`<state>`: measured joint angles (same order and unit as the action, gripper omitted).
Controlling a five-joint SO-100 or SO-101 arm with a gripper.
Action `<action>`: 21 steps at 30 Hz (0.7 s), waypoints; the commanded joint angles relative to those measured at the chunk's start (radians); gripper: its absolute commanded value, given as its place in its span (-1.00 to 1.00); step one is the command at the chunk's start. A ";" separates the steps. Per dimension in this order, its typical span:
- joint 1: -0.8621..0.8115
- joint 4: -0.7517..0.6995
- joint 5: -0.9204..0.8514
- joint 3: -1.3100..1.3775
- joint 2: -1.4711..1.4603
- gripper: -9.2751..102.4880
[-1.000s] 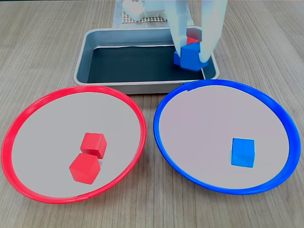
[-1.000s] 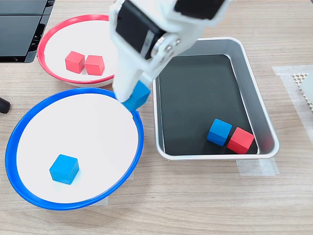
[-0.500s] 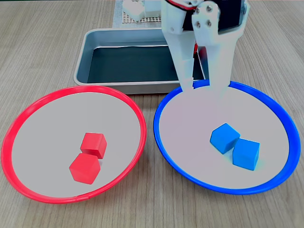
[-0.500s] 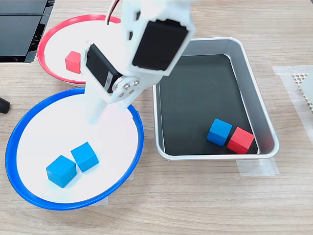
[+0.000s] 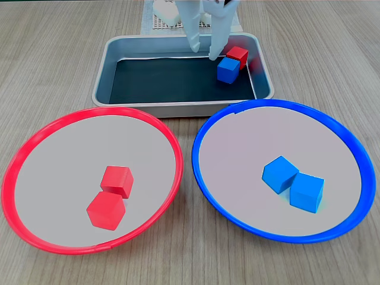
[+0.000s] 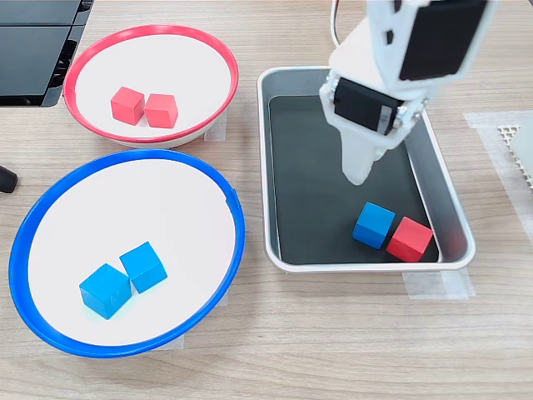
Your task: Move six blocks tray to matching dishes
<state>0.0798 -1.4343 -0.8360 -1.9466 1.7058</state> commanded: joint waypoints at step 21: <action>0.114 0.147 -0.012 -0.066 -0.098 -0.54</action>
<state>0.1810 -1.3070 -0.8483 -2.0064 1.6091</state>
